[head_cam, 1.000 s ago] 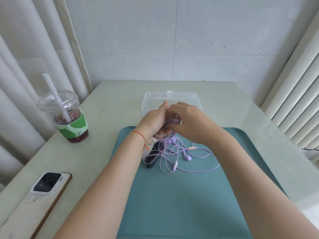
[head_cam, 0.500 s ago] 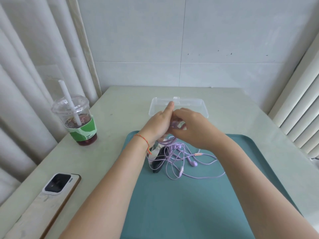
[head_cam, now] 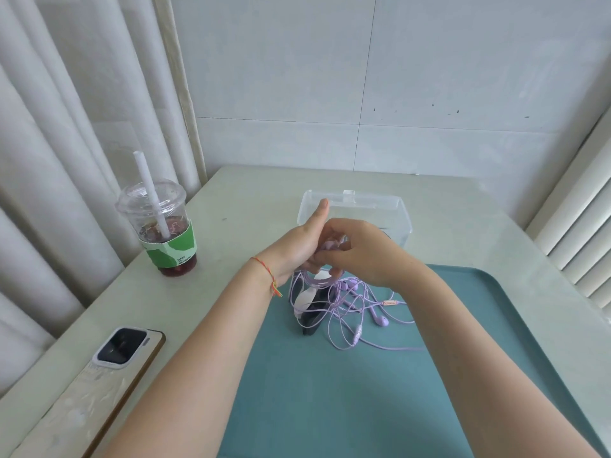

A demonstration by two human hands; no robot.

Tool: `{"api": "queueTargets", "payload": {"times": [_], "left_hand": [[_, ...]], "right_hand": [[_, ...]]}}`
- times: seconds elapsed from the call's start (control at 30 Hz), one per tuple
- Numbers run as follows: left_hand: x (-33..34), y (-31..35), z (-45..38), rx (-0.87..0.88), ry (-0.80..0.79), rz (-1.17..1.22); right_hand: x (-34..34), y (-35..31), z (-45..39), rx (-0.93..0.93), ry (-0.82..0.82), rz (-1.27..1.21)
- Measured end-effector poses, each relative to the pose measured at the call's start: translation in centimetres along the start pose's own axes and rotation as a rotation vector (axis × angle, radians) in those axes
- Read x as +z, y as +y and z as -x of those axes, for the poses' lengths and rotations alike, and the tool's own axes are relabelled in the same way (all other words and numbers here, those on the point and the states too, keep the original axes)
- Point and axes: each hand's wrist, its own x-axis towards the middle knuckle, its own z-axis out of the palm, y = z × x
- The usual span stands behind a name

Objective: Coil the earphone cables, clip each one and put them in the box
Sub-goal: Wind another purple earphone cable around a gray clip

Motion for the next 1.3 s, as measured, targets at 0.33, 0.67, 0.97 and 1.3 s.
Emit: {"api": "queueTargets", "payload": {"times": [0.33, 0.67, 0.97, 1.3], "left_hand": [[0.3, -0.7, -0.3, 0.031, -0.059, 0.017], [-1.7, -0.9, -1.1, 0.081, 0.273, 0.027], [-2.6, -3.6, -0.8, -0.302, 0.190, -0.859], [-4.0, -2.5, -0.9, -0.012, 0.534, -0.672]], "right_hand": [[0.4, 1.2, -0.1, 0.062, 0.031, 0.064], [-0.5, 1.3, -0.3, 0.063, 0.298, 0.012], [-0.6, 1.9, -0.5, 0.154, 0.411, -0.607], [-0.9, 2.0, -0.4, 0.117, 0.365, -0.736]]}}
